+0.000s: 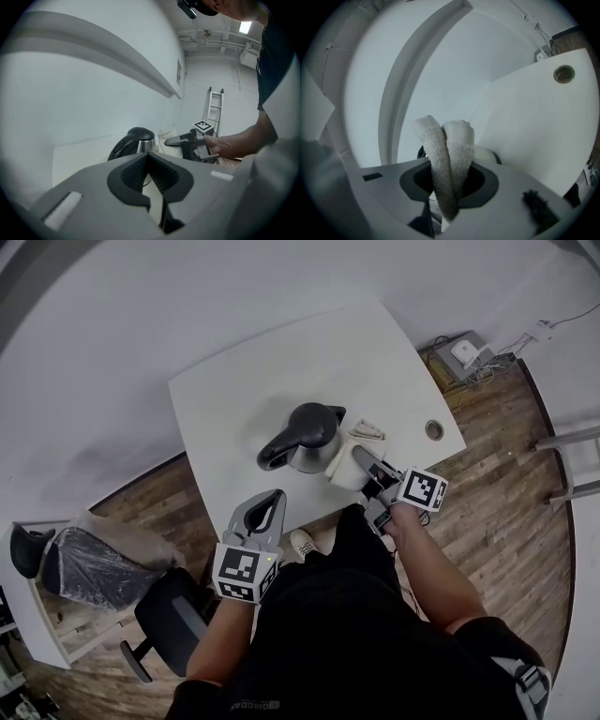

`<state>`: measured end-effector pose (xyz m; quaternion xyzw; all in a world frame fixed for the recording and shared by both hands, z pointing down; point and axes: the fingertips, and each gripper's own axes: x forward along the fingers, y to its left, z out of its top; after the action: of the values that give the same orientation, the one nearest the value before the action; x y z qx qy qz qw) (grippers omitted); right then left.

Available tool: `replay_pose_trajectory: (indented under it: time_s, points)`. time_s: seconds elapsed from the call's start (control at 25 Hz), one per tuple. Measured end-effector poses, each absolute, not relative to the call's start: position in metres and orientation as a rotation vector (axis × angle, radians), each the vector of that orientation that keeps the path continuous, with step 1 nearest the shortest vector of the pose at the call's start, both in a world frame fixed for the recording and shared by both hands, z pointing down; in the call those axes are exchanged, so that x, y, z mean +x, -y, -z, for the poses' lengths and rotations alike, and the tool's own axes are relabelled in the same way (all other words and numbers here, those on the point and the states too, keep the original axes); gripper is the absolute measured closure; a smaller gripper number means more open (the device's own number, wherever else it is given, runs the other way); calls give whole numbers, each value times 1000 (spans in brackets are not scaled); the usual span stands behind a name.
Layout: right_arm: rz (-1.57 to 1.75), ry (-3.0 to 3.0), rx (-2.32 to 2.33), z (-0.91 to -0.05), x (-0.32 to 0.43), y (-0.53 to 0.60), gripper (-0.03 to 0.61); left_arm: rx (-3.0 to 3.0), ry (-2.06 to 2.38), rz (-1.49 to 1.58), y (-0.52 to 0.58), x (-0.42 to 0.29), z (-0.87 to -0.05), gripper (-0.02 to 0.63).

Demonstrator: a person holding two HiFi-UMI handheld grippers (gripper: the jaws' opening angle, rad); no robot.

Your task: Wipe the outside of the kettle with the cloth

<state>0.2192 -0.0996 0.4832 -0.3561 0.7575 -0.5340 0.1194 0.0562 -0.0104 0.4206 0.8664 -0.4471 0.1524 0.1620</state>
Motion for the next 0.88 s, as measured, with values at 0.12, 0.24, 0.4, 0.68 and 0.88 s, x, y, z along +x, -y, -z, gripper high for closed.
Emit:
replay_pose_trajectory:
  time_s: [0.12,0.24,0.4,0.68,0.88]
  points:
    - [1605,-2204,-1044,-499,222,103,480,2464,1273,-445,13,61,-423,607]
    - [1641,-2194,-1053,-514,225,106,480,2457,1273,-454,14,64,-424,607]
    - [1686,-2175,-1071,-536,228,111,480,2439,1281,-471,15,64,-429,607]
    - [1755,-2169,-1136,-572,238,116,480,2413,1302,-487,16,65,-433,607]
    - [1778,-2235,-1207,-593,239,116,480,2405,1322,-486,21,65,-434,607]
